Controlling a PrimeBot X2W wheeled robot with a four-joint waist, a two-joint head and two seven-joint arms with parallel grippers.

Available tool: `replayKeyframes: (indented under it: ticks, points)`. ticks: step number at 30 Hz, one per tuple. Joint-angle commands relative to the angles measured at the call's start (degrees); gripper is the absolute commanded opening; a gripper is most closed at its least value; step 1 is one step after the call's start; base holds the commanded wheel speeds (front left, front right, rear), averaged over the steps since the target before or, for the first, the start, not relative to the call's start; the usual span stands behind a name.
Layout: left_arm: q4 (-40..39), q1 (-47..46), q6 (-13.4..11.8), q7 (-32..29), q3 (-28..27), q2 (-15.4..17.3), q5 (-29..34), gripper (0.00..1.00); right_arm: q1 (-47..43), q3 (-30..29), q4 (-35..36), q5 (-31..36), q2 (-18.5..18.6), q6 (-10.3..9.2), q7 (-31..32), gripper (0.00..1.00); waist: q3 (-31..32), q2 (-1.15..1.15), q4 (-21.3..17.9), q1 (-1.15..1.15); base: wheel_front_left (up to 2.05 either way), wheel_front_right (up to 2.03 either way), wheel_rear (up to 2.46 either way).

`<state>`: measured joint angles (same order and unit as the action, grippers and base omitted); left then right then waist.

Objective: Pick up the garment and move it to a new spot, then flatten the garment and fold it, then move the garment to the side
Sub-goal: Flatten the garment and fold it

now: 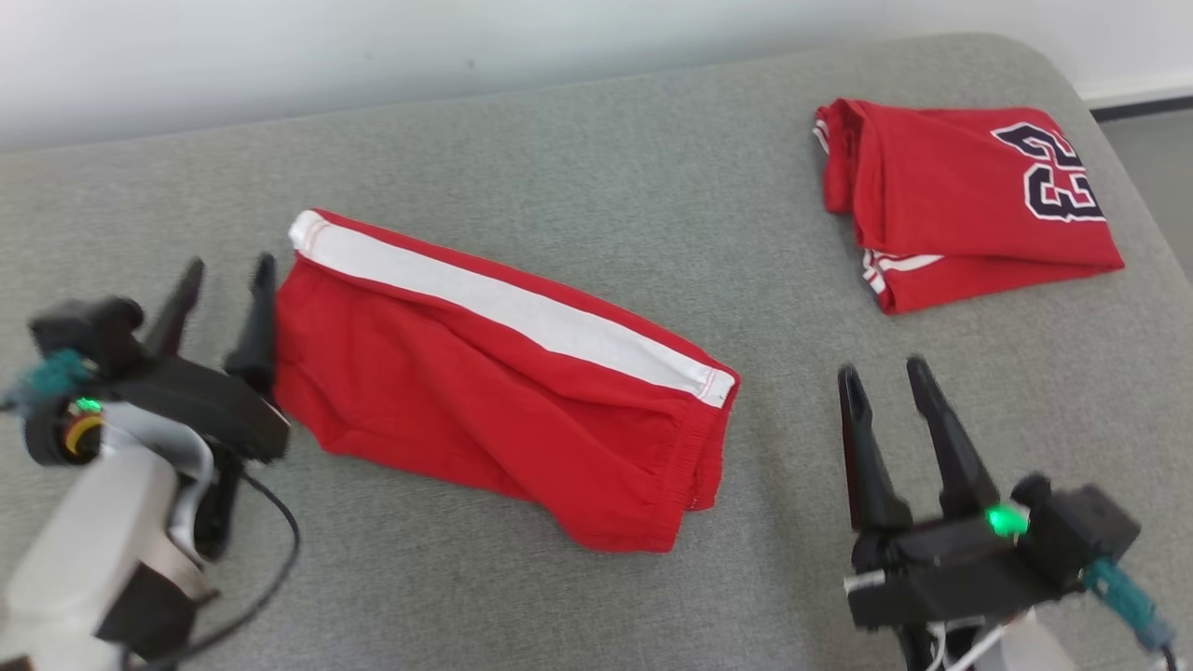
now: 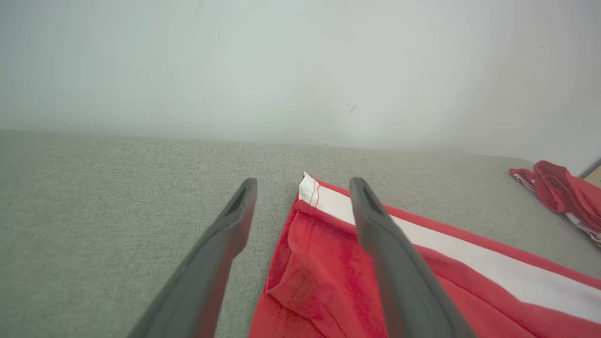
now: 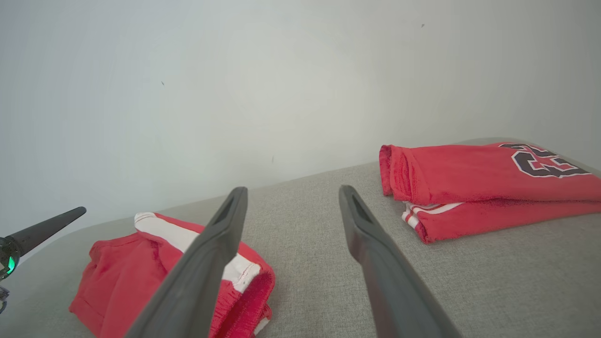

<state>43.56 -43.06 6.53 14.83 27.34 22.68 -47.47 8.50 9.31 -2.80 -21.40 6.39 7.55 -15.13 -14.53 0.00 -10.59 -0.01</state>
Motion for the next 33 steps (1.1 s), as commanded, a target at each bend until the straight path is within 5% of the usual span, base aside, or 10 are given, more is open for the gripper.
replayKeyframes:
  ticks: [1,12,30,31,32,33]
  points:
    - [0.07,1.41,-0.31,0.34,-0.11,-0.45,1.27,1.0,-1.5,-0.71,0.49,0.83,-0.77,-0.1,0.01,1.0,0.92,0.0,0.95,0.01,0.0,0.0,0.0]
    - [3.68,6.26,-1.4,0.38,-3.56,-4.9,9.11,1.0,-7.49,-4.16,0.51,4.93,-3.52,-0.1,0.0,1.0,1.99,0.0,0.65,0.01,0.0,0.0,0.0]
    - [17.32,1.16,0.17,0.34,-5.3,-6.05,11.1,1.0,-5.76,-1.48,-1.83,3.56,-3.54,-0.1,0.01,1.0,-0.45,0.0,-3.19,0.01,0.0,0.0,0.0]
    - [17.85,0.76,0.34,0.34,-5.18,-6.27,11.0,0.85,-5.7,-1.43,-1.84,3.54,-3.53,-0.1,0.01,1.0,-0.54,0.0,-3.2,0.01,0.0,0.0,0.0]
    - [18.06,0.63,0.46,0.34,-5.05,-6.64,11.09,0.0,-5.73,-1.42,-1.83,3.53,-3.54,-0.1,0.01,1.0,-0.57,0.0,-3.14,0.01,0.0,0.0,0.0]
    - [18.22,0.65,0.6,0.34,-4.83,-6.97,11.27,0.0,-5.82,-1.52,-1.74,3.46,-3.54,-0.1,0.01,1.0,-0.56,0.0,-2.98,0.01,0.0,0.0,0.0]
